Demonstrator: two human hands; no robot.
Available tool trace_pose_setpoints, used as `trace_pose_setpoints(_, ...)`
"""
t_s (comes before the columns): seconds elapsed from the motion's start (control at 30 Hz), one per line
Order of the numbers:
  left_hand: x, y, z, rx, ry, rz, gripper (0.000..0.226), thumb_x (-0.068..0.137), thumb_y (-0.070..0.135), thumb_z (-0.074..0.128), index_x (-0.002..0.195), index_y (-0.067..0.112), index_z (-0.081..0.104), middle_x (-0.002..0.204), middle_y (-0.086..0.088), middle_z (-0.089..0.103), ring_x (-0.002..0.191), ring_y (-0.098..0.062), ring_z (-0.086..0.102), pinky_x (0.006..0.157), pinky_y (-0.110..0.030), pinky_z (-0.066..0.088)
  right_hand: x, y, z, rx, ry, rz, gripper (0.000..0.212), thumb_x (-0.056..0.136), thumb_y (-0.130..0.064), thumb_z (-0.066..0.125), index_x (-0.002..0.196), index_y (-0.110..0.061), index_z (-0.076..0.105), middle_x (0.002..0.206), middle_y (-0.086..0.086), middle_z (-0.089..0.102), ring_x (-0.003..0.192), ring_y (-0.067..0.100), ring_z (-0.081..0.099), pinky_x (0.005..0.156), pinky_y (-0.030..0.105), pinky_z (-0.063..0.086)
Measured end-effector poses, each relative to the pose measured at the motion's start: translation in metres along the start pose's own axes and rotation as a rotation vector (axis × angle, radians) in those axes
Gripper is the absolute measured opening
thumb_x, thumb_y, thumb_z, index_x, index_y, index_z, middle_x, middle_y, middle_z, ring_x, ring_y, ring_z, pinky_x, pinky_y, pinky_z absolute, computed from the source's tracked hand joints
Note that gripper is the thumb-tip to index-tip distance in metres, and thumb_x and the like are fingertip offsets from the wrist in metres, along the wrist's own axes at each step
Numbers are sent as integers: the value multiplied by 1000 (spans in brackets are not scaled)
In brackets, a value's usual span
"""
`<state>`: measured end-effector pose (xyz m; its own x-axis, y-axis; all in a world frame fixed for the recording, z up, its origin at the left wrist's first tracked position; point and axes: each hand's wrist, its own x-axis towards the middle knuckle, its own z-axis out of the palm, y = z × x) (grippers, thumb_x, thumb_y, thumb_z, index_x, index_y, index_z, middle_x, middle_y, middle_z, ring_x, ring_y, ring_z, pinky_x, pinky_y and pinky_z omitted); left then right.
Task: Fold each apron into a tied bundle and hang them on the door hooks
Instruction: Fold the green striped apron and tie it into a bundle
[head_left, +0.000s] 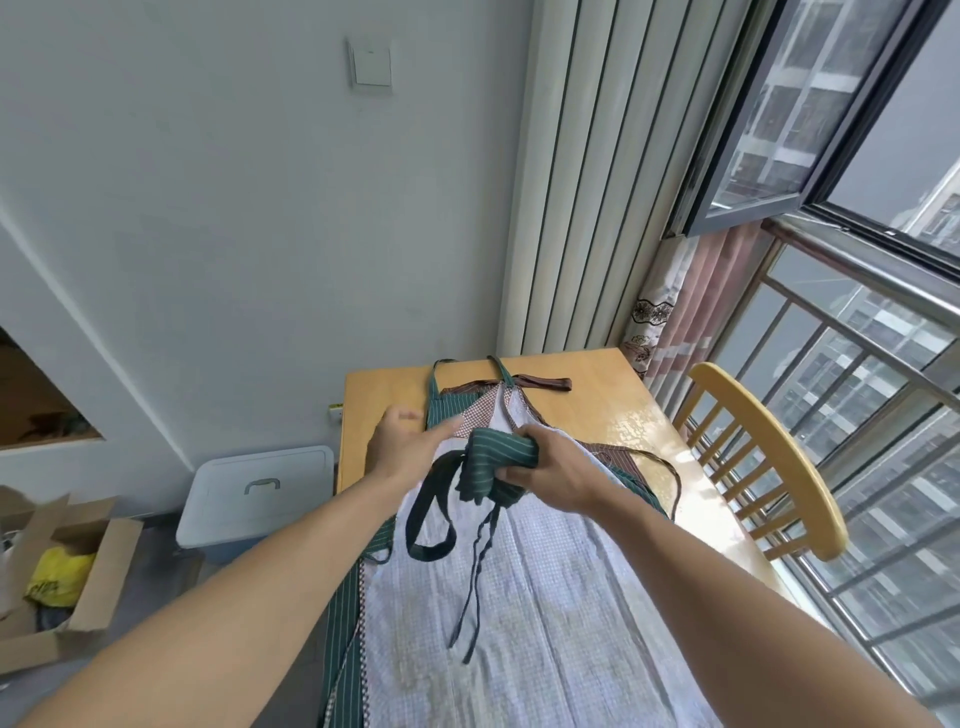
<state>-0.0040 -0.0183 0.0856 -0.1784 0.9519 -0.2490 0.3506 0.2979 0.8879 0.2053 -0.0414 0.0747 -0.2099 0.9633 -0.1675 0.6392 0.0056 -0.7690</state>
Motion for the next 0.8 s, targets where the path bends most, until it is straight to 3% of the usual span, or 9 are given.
trace_pose_setpoints(0.07,-4,5,-9,92,-213,238,64,81,66,68,131,29,53,130,11,53,114,-11,56,92,-30,43,2,-7,-9,160,-96,63,30,91,-19,75,115,-8,59,97,5,70,87,17,69,80,29,56)
trace_pose_setpoints(0.13,-14,14,-12,36,-555,221,68,82,59,71,140,34,46,136,17,52,113,-3,59,94,-24,46,6,-13,-18,359,-169,101,33,91,-13,72,120,-3,60,107,13,72,100,28,71,94,39,57)
trace_pose_setpoints(0.2,-16,17,-9,32,-699,180,53,85,47,76,131,37,51,129,11,63,111,-7,65,95,-25,52,7,-18,-25,420,-213,123,32,90,-9,70,120,-1,62,112,17,72,107,32,70,98,44,56)
trace_pose_setpoints(0.27,-14,17,-10,-24,-703,141,37,90,27,75,121,33,56,123,1,67,112,-18,67,98,-30,53,6,-22,-29,454,-215,146,31,91,-10,73,119,-1,64,113,16,73,109,32,69,100,45,55)
trace_pose_setpoints(0.37,-9,9,-12,-235,-763,45,42,88,1,73,128,8,59,124,-17,68,110,-31,70,98,-43,56,2,-24,-29,608,-161,189,31,90,-15,75,117,-4,66,114,11,75,111,29,69,102,47,54)
trace_pose_setpoints(0.57,-12,3,-5,-455,-688,-100,45,82,-6,76,125,-2,63,117,-16,73,108,-29,72,90,-33,60,-4,-27,-11,824,-78,229,40,93,-31,72,126,-8,66,121,10,73,117,28,67,107,45,50)
trace_pose_setpoints(0.8,-15,-2,-4,-550,-689,-228,35,84,-14,68,118,-7,67,114,-20,73,95,-23,75,75,-23,61,-10,-31,-16,789,-195,182,30,95,6,61,125,-1,59,128,17,68,120,32,64,99,35,55)
